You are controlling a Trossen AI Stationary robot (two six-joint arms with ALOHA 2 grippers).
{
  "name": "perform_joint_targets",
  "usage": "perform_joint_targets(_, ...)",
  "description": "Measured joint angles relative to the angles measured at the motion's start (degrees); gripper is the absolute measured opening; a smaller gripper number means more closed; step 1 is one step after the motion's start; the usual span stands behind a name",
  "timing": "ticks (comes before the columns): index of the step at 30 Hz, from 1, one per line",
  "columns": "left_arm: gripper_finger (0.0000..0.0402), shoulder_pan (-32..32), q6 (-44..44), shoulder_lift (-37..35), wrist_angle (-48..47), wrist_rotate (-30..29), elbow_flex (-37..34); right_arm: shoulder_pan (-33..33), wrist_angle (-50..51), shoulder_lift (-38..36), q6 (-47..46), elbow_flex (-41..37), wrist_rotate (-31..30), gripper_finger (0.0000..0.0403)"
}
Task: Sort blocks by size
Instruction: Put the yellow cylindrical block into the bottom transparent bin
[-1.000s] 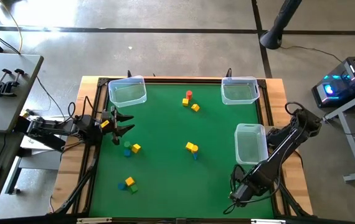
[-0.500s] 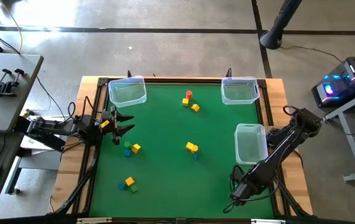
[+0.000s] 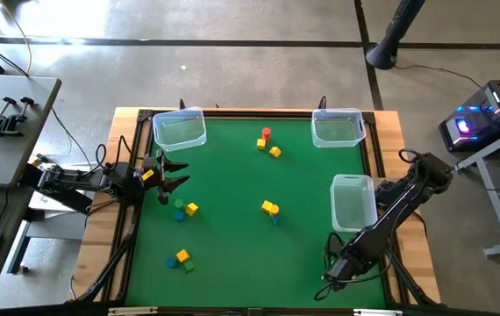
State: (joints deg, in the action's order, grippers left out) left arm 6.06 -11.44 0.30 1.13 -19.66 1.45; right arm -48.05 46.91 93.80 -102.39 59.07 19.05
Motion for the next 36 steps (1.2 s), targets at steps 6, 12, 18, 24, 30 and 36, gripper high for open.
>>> perform_joint_targets(6,0.0207,-0.02,0.02,0.02,0.00,0.00,0.00,0.00,0.85,0.00,2.09,0.83,1.05,0.0124)
perform_joint_targets(12,0.0207,-0.01,0.01,0.02,0.00,0.00,0.00,1.74,11.59,-0.01,7.41,8.80,-2.31,0.0124)
perform_joint_targets(18,0.0207,-0.02,-0.35,0.02,0.00,0.00,0.00,7.04,29.94,-0.04,18.46,23.11,-15.40,0.0124)
perform_joint_targets(24,0.0207,0.00,-0.37,0.02,0.00,-0.02,0.00,17.37,42.49,-1.35,33.24,30.58,-23.59,0.0124)
perform_joint_targets(30,0.0207,-0.02,-0.42,0.04,0.00,0.02,0.00,31.46,42.99,-2.78,52.43,23.12,-22.55,0.0126)
perform_joint_targets(36,0.0207,-0.02,-0.51,0.04,0.00,0.02,0.00,41.56,43.08,-3.48,62.29,13.94,-22.01,0.0127)
